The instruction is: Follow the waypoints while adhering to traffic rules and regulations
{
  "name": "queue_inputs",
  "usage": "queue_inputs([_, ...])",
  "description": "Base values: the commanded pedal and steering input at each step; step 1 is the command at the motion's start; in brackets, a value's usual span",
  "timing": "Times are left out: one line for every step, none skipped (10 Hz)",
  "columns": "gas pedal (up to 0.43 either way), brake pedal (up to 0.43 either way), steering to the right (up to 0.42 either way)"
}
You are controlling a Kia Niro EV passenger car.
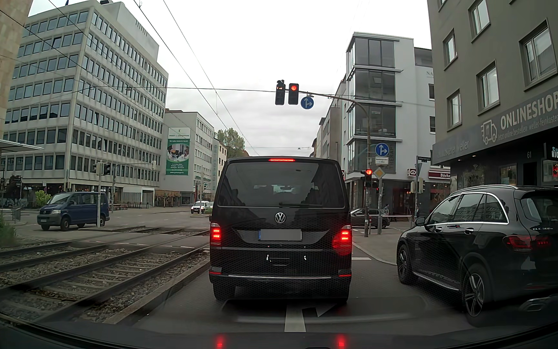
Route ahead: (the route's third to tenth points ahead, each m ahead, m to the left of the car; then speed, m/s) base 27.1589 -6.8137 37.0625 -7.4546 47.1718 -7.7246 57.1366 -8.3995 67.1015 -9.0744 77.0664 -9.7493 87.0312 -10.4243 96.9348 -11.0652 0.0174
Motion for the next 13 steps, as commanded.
queue_inputs([0.000, 0.280, -0.010])
queue_inputs([0.000, 0.280, -0.010])
queue_inputs([0.000, 0.280, -0.010])
queue_inputs([0.000, 0.280, -0.010])
queue_inputs([0.000, 0.280, -0.010])
queue_inputs([0.000, 0.274, -0.010])
queue_inputs([0.000, 0.280, -0.010])
queue_inputs([0.000, 0.280, -0.010])
queue_inputs([0.000, 0.280, -0.010])
queue_inputs([0.000, 0.280, -0.010])
queue_inputs([0.000, 0.280, -0.010])
queue_inputs([0.000, 0.280, -0.010])
queue_inputs([0.000, 0.280, -0.010])
